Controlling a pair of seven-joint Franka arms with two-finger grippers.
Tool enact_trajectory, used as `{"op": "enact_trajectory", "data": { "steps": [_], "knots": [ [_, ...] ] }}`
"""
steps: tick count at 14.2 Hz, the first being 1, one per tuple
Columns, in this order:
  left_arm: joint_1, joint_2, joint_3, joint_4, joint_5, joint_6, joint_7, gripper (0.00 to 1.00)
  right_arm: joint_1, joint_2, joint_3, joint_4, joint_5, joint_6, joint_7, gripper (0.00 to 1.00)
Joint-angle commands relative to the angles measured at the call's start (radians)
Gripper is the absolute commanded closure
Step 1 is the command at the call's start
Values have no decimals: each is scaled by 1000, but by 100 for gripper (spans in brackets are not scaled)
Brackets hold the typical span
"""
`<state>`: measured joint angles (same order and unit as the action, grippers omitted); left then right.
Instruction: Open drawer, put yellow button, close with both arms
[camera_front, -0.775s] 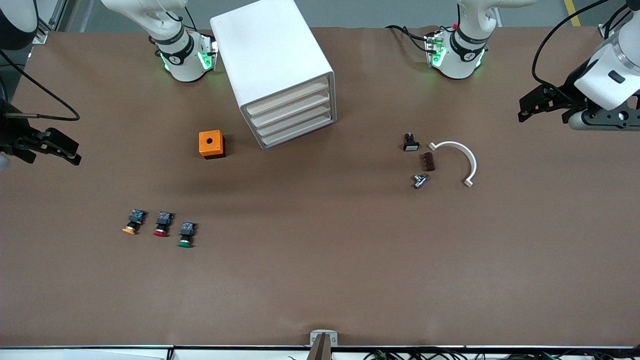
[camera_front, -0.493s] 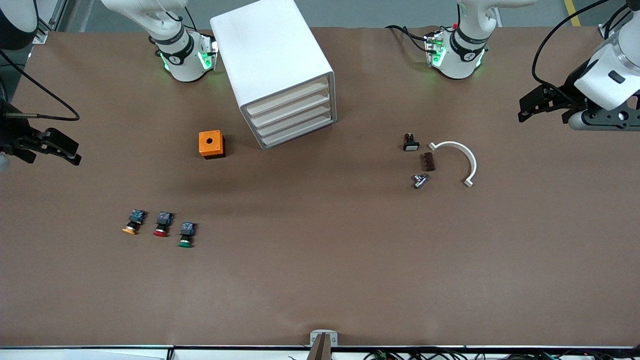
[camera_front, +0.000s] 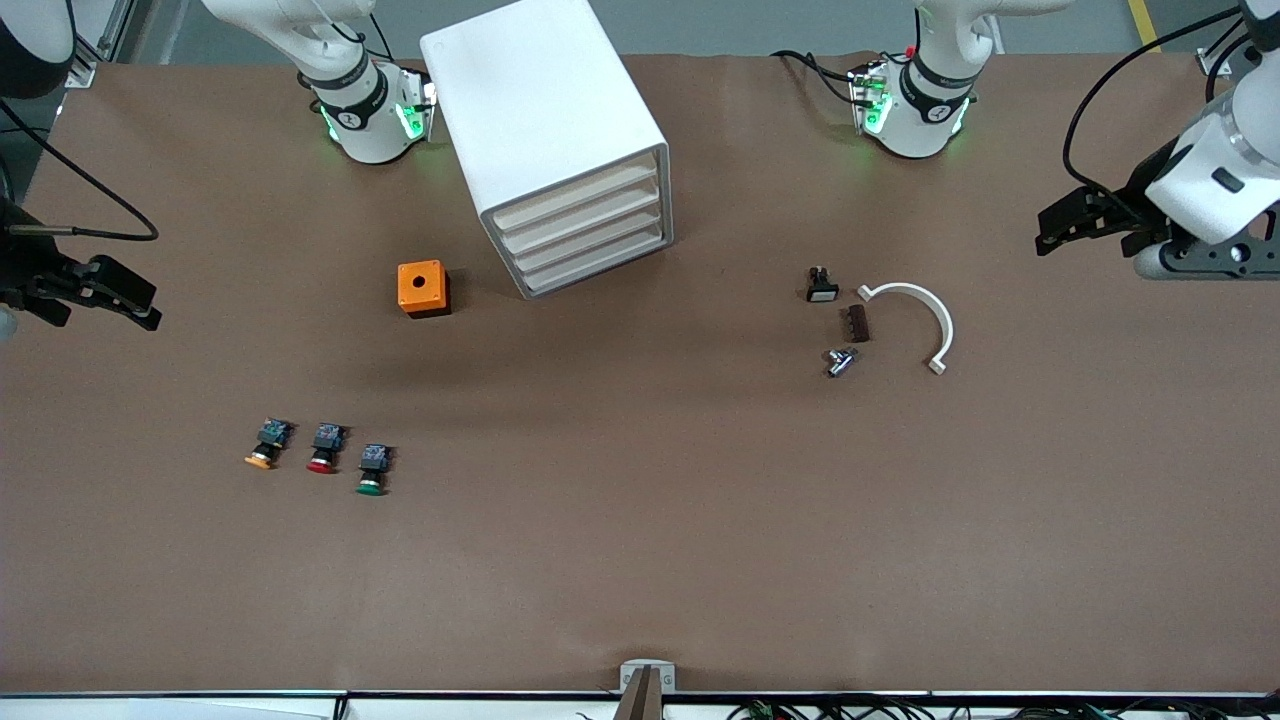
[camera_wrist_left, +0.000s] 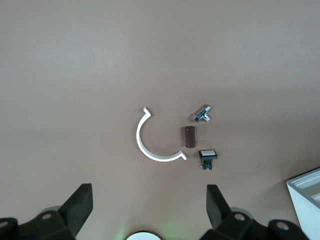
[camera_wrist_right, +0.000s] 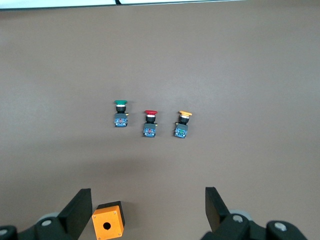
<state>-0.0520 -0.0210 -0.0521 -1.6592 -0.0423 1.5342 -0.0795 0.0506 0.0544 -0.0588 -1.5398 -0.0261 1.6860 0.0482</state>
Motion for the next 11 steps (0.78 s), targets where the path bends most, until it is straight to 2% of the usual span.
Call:
{"op": "enact_trajectory", "data": {
  "steps": [1, 5, 7, 9, 11],
  "knots": [
    [1, 81, -3, 33, 21, -8, -5, 0, -17, -19, 14, -11, -5, 3, -5, 0],
    [-9, 170, -3, 33, 21, 27, -6, 0, -17, -8, 13, -11, -5, 4, -5, 0],
    [-14, 225, -6, 32, 22, 52, -12, 0, -12, 47, 14, -11, -5, 9, -2, 0],
    [-25, 251, -11, 48, 21, 47, -61, 0, -8, 102, 14, -11, -2, 20, -2, 0],
    [-84, 321, -8, 93, 21, 12, -176, 0, -18, 123, 14, -20, 20, 40, -5, 0]
  ]
}}
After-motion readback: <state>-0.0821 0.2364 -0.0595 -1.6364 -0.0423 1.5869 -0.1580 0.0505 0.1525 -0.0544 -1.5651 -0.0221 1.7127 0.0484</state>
